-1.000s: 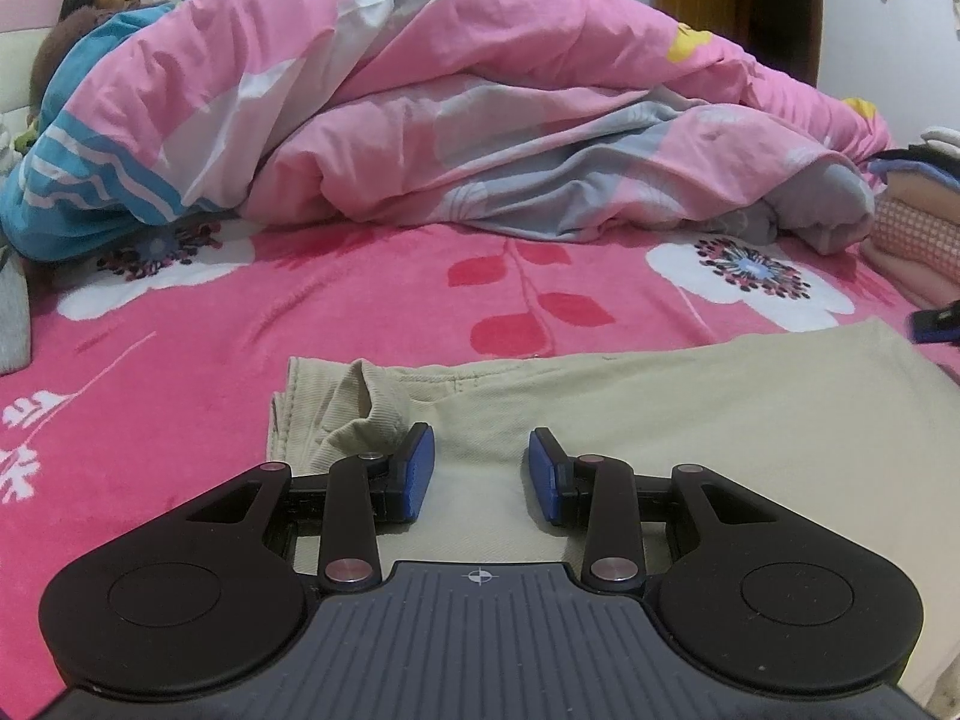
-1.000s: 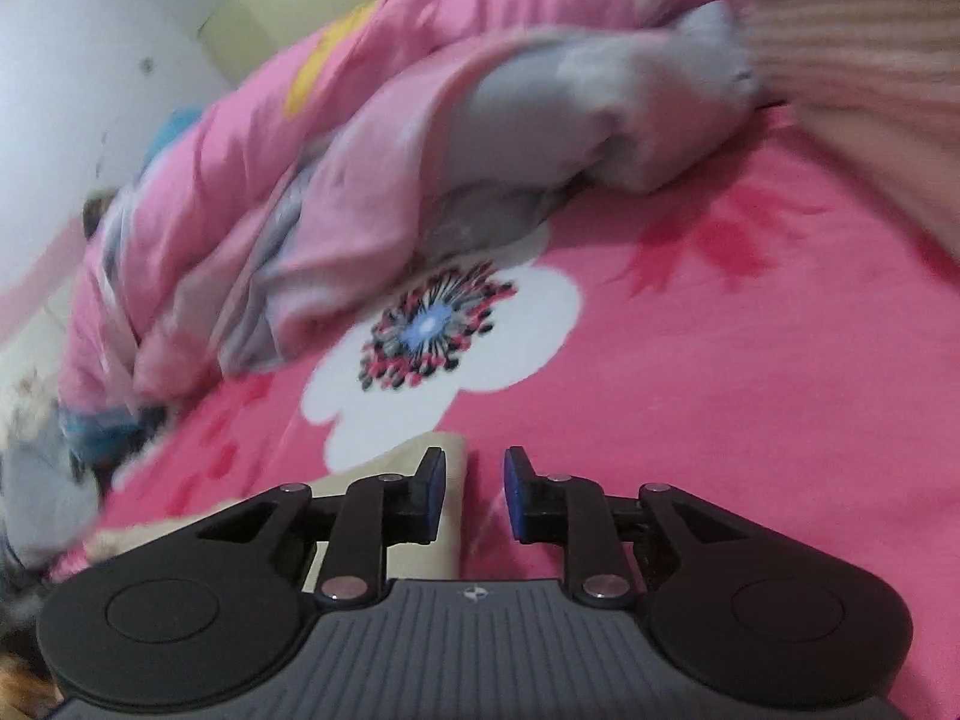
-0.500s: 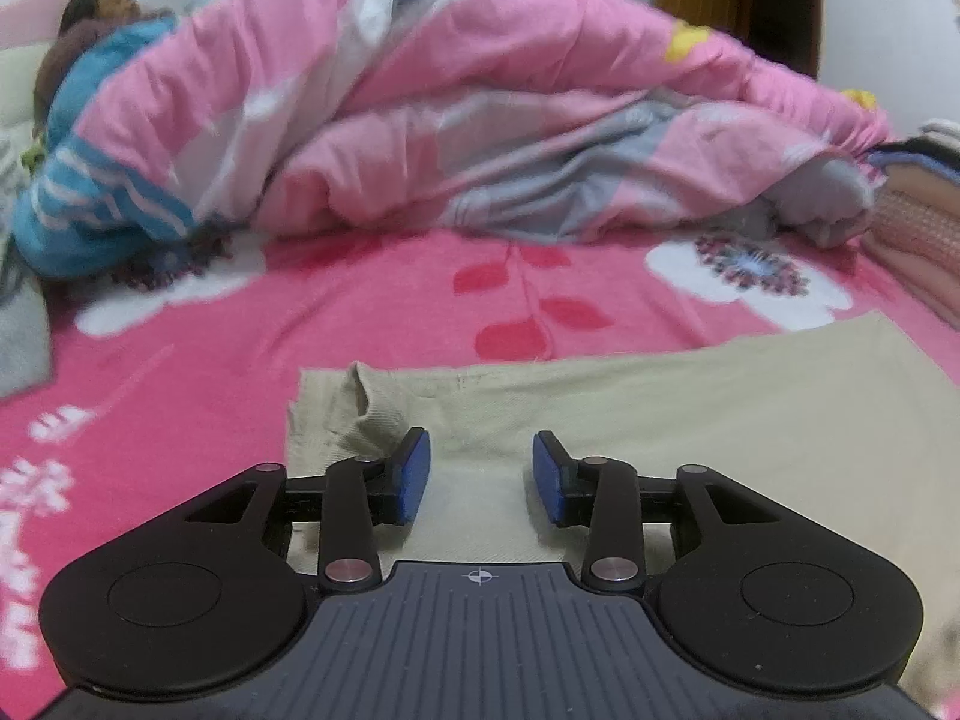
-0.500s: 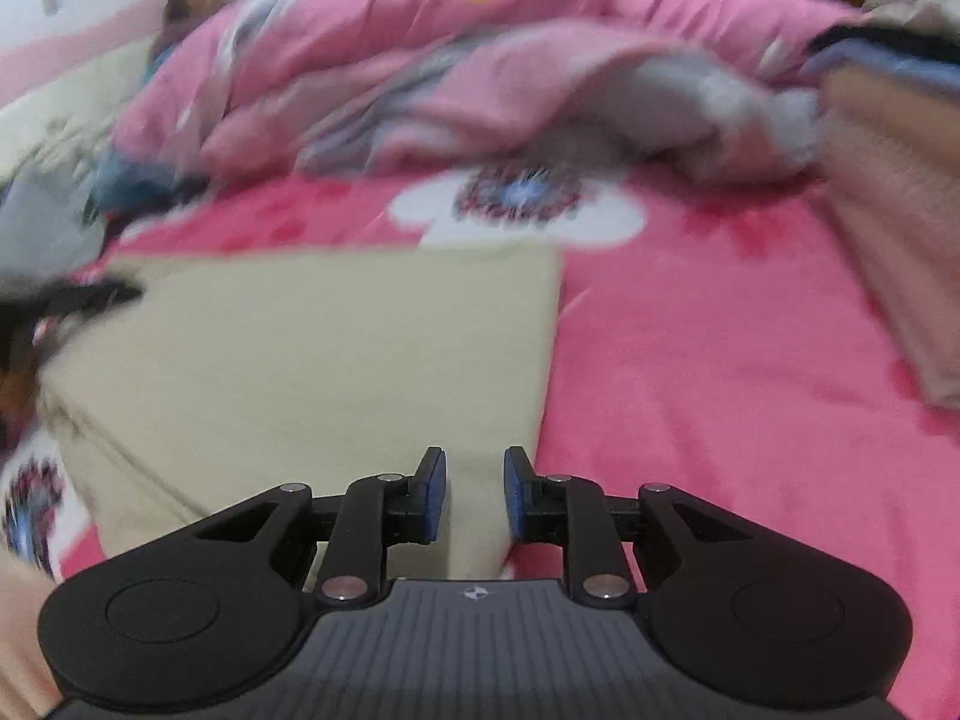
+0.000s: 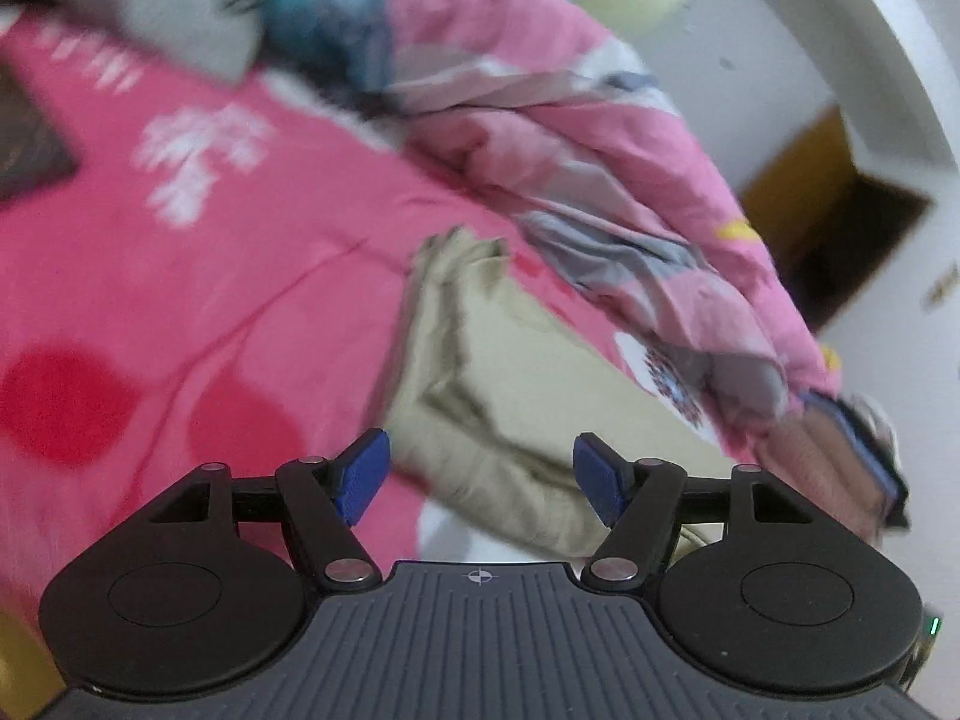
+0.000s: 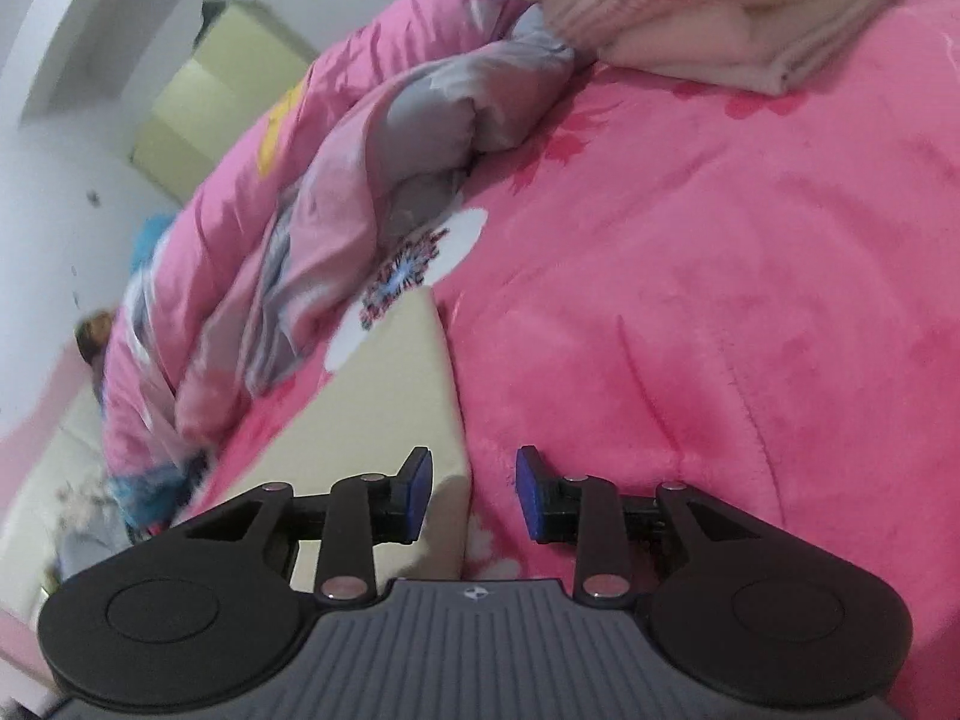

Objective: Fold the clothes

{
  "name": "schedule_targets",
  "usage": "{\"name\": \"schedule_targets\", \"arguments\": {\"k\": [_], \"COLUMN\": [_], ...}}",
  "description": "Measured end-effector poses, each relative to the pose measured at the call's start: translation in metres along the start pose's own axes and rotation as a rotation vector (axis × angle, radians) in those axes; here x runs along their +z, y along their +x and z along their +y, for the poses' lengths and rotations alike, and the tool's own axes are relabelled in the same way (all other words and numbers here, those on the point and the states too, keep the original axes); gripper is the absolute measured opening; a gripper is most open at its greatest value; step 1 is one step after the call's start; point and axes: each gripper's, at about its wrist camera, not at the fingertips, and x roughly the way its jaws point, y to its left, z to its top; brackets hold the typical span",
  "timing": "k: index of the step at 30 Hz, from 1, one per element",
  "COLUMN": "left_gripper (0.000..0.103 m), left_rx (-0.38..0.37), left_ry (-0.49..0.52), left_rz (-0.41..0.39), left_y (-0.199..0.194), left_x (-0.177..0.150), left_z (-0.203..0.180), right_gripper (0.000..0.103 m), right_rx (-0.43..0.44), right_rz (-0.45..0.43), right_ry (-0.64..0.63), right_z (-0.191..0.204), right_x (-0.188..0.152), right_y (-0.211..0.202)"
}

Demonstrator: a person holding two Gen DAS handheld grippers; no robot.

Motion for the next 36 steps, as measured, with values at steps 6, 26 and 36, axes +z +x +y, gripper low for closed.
{"name": "schedule_targets", "arguments": {"k": [6,26,36], "left_gripper": [0.064,0.02,0.033], "left_rx": [0.03,0.065,0.17], "left_ry": [-0.003,0.141,0.251], "left_rz": [-0.031,-0.084,-0.158], "left_y": [0.006,0.004,-0.032], "left_x": [-0.003,0.012,0.007], "left_z": [-0.005,0.014,-0.003], "right_gripper": [0.034,0.035,0.035], "right_rx": [0.049,0.028,0.012], "right_rz": [-0.004,-0.004,-0.011], "right_ry": [0.055,0.003,-0.016], "right_z": [-0.008,-0.002,0.002], "right_x": [0.0,-0.004,-0.005], "right_y": [-0.003,-0.002,-0.006]}}
